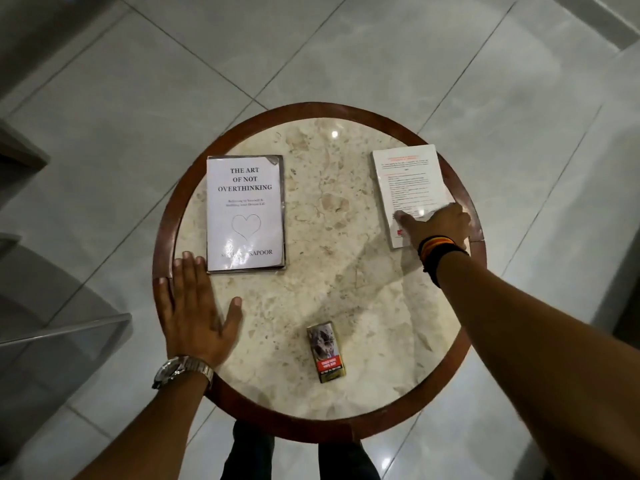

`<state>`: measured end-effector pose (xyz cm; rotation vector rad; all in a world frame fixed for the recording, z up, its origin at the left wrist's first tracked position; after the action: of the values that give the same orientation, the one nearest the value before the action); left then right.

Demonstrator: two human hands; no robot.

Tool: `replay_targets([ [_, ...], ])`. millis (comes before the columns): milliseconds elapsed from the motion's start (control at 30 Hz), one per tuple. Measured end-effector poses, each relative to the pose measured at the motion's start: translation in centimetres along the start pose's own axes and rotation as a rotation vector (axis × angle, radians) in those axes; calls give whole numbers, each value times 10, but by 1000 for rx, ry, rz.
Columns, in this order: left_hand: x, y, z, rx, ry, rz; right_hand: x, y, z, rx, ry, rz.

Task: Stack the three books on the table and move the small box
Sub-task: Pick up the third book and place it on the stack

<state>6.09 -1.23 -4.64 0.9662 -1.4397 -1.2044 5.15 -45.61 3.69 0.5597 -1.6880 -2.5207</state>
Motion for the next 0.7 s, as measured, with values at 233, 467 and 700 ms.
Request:
replay_targets([
  [233, 0, 1, 0, 9, -2, -7, -4, 8, -2, -81, -77, -123],
  [467, 0, 6, -1, 11, 5, 4, -57, 19, 68, 62, 261, -474],
  [700, -2, 0, 0, 20, 5, 15, -133, -6, 205, 273, 695, -142],
])
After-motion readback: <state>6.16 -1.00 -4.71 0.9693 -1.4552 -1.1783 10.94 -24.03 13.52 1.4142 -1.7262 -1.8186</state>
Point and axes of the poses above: each hand's wrist, its own z-axis away from the middle knuckle, its own y-axis out of the back of the hand, x = y × z, the point moved 6 cm from there along -z, towards the middle knuckle, and after that the axes turned 7 degrees about x, right-handed, at the moved point
